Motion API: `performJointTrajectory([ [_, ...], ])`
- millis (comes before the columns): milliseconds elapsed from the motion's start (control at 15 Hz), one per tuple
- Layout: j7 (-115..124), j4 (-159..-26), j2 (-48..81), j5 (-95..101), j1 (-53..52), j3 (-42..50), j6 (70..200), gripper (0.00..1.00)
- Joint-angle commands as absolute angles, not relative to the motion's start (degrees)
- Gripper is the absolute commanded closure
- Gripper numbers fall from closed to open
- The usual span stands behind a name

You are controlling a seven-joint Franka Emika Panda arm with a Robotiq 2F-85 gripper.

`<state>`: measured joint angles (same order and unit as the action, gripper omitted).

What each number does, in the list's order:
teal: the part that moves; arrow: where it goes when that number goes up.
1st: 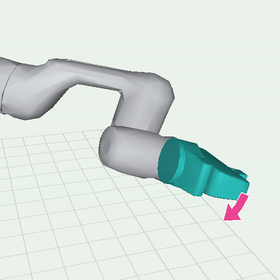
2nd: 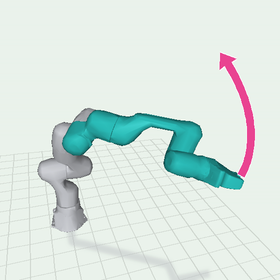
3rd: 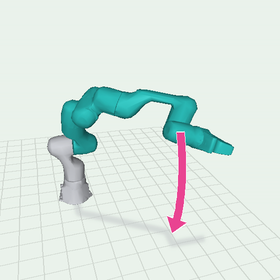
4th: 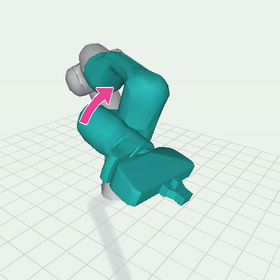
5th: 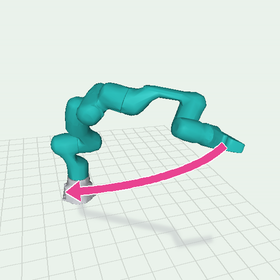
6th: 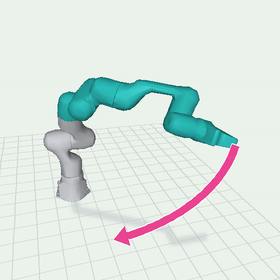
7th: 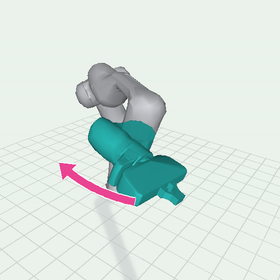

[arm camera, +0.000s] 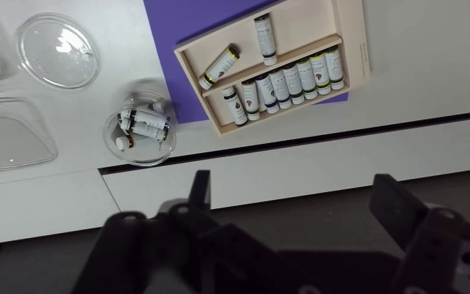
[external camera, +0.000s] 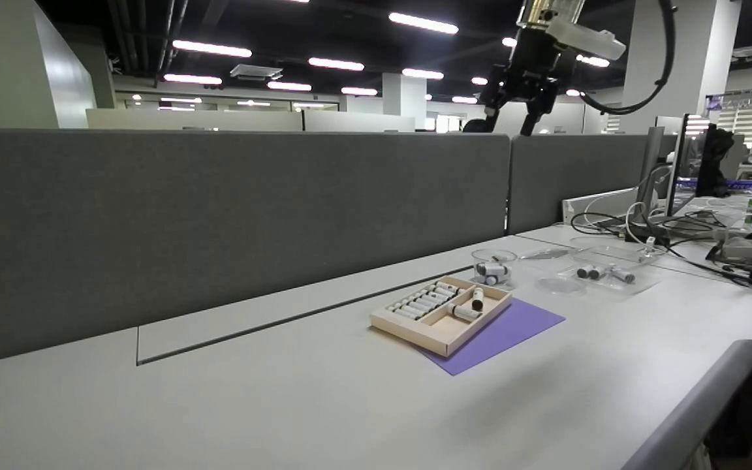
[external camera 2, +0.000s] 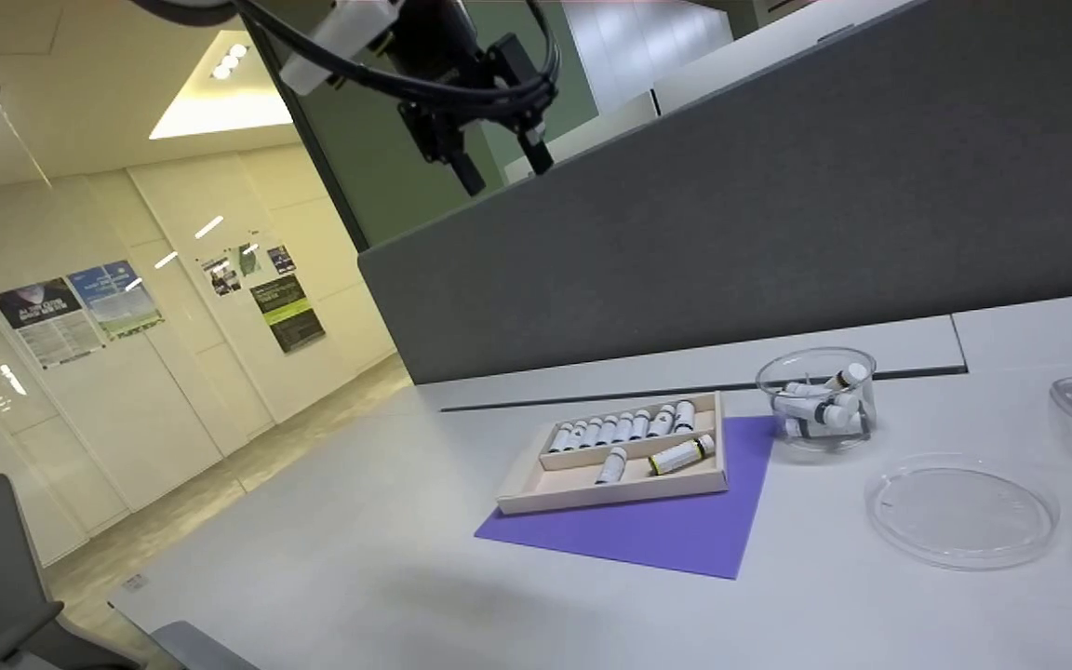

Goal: Move one item from the glass box and set it on the left side of the lower section of the tray

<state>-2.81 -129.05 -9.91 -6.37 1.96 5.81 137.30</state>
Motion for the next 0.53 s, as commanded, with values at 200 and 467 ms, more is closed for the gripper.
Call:
performJointTrajectory([
  [200, -2.40, -124.79, -4.95, -6.80, 2.40, 4.94, 136.92, 0.00],
  [467, -2.37, -124.47, -5.39, -6.81, 2.41, 4.97, 136.28, 0.00],
])
